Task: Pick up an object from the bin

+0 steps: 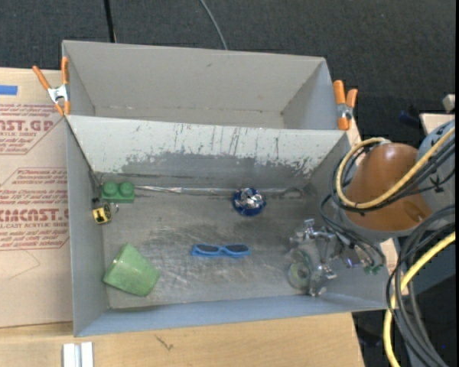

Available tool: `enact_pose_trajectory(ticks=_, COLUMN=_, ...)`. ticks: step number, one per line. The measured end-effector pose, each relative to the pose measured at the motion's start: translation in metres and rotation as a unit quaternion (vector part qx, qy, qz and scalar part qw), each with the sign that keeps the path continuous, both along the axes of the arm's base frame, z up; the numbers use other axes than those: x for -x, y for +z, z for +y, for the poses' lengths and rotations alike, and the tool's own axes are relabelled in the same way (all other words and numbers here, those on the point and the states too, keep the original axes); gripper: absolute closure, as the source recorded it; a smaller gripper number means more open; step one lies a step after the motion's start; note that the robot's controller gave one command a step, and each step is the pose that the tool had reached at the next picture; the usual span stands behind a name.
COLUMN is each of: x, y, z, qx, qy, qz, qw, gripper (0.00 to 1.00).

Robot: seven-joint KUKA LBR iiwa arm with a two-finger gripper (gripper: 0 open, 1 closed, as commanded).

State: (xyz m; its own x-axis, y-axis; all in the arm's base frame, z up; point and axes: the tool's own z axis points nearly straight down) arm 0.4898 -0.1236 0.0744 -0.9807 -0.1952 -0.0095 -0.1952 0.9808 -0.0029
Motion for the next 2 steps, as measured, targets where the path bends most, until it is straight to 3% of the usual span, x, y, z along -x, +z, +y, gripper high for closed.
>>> enact_pose_trajectory(ticks=1, x=0.0, y=0.001, z=0.0, qx=0.0, qy=0.0, qz=-0.0003, qw=1.0, gripper=1.0)
enact_pose_trajectory(ticks=2, x=-0.002, y=0.103, z=0.001, qx=0.0, qy=0.0, qz=0.0005, qw=1.0, gripper=1.0)
